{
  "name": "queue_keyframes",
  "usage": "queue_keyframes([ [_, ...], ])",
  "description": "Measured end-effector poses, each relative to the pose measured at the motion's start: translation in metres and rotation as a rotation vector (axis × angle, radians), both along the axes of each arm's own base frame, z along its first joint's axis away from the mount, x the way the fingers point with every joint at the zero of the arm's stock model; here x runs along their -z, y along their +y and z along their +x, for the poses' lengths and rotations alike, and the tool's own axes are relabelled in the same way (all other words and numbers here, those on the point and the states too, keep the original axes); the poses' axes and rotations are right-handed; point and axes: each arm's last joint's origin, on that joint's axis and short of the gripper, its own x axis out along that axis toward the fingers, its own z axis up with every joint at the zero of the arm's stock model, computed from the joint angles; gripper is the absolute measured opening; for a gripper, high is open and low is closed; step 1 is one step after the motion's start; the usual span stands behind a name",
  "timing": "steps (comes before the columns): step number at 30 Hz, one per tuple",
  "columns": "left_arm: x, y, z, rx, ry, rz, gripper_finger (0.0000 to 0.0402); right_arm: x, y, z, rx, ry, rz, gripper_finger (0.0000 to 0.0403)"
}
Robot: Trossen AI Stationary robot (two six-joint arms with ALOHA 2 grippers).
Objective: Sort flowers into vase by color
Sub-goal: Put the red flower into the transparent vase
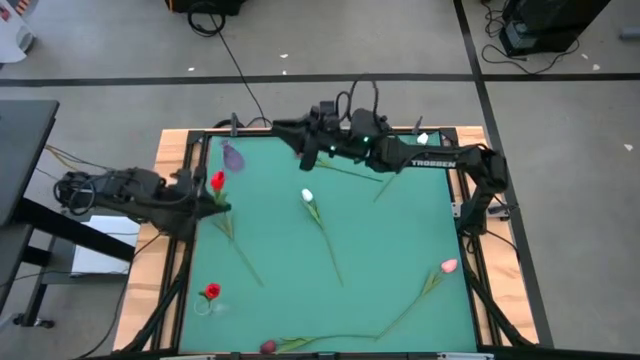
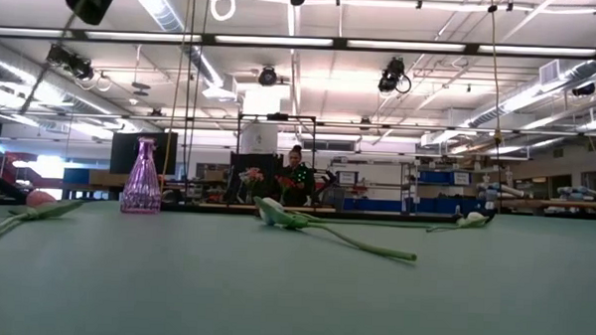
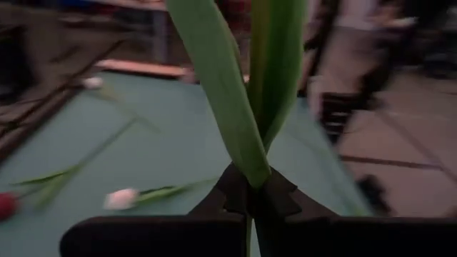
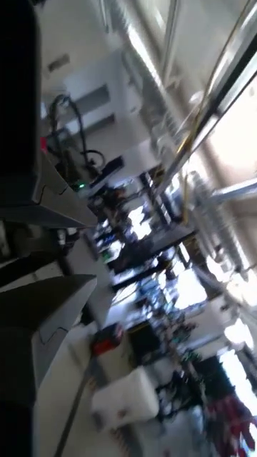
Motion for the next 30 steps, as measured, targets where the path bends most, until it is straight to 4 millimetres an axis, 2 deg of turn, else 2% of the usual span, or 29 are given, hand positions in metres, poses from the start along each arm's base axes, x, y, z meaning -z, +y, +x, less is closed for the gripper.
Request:
queue_keyframes([
  [3, 0.009, -0.003, -0.012, 0.174, -0.001, -0.026, 0.0011, 0.003, 0.012, 0.002, 0.05, 0.032, 0.024, 0.0126],
  [6, 0.006, -0.004, -0.024, 0.297, -0.041, -0.111, 0.0014, 0.007, 0.019, 0.004, 0.085, 0.074, 0.041, 0.0126],
  [9, 0.002, -0.004, -0.034, 0.371, -0.097, -0.148, 0.0012, 0.01, 0.026, 0.005, 0.111, 0.105, 0.059, 0.0126],
  [12, -0.001, -0.004, -0.036, 0.409, -0.155, -0.103, 0.0011, 0.011, 0.034, 0.006, 0.106, 0.111, 0.098, 0.0126],
  [20, -0.022, -0.013, -0.029, 0.656, -0.301, -0.161, 0.0011, 0.017, 0.043, 0.006, 0.141, 0.147, 0.184, 0.0126],
  [27, -0.019, -0.024, -0.006, 0.809, -0.212, -0.152, 0.0011, 0.017, 0.042, 0.006, 0.154, 0.137, 0.221, 0.0126],
  [30, -0.023, -0.03, 0.001, 0.904, -0.246, -0.136, 0.0011, 0.018, 0.042, 0.006, 0.163, 0.139, 0.226, 0.0126],
])
